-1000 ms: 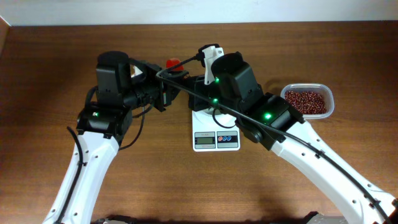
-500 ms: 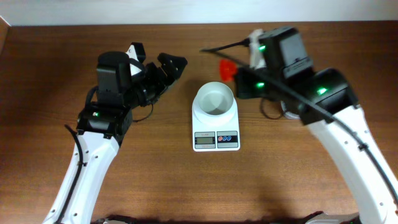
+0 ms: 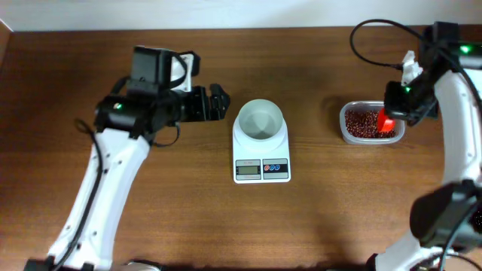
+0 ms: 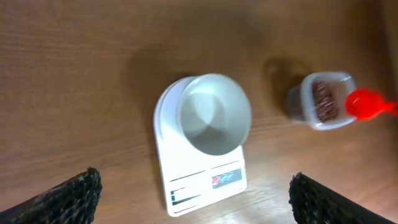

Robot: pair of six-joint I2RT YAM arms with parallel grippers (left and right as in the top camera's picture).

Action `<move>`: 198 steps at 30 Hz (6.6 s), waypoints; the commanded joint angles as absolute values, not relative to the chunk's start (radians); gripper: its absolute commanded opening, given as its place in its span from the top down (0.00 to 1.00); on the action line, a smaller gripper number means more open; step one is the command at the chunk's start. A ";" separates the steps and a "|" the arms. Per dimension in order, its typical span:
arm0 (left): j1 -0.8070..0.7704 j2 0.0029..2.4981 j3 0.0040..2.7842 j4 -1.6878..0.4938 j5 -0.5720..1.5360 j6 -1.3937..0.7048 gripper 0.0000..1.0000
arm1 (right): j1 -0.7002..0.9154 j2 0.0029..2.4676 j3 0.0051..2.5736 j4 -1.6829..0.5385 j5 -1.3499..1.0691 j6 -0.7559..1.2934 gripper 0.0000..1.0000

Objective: Scoop item into bowl and weigh 50g on scale

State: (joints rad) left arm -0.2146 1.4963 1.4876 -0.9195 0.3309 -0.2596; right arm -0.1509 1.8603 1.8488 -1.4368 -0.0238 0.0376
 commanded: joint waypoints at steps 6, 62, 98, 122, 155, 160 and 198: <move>-0.324 1.628 1.508 -0.937 0.175 -0.117 0.01 | -0.151 2.021 1.890 -1.411 0.008 -0.053 0.96; -0.641 1.786 1.468 -1.034 0.012 0.208 1.00 | -0.179 2.133 2.065 -1.394 0.009 -0.052 0.01; -0.941 1.972 1.160 -0.531 -0.414 0.492 1.00 | -0.179 2.133 2.065 -1.394 0.009 -0.052 0.01; -0.929 2.046 1.159 -0.555 -0.464 0.514 1.00 | -0.179 2.133 2.065 -1.394 0.009 -0.052 0.01; -0.975 2.049 1.159 -0.693 -0.188 0.653 1.00 | -0.179 2.133 2.065 -1.394 0.009 -0.052 0.01; -0.971 2.010 1.245 -0.814 -0.028 0.651 1.00 | -0.179 2.133 2.065 -1.394 0.009 -0.052 0.01; 0.027 1.644 1.486 -0.754 0.143 -0.028 1.00 | -0.179 2.133 2.065 -1.394 0.009 -0.052 0.01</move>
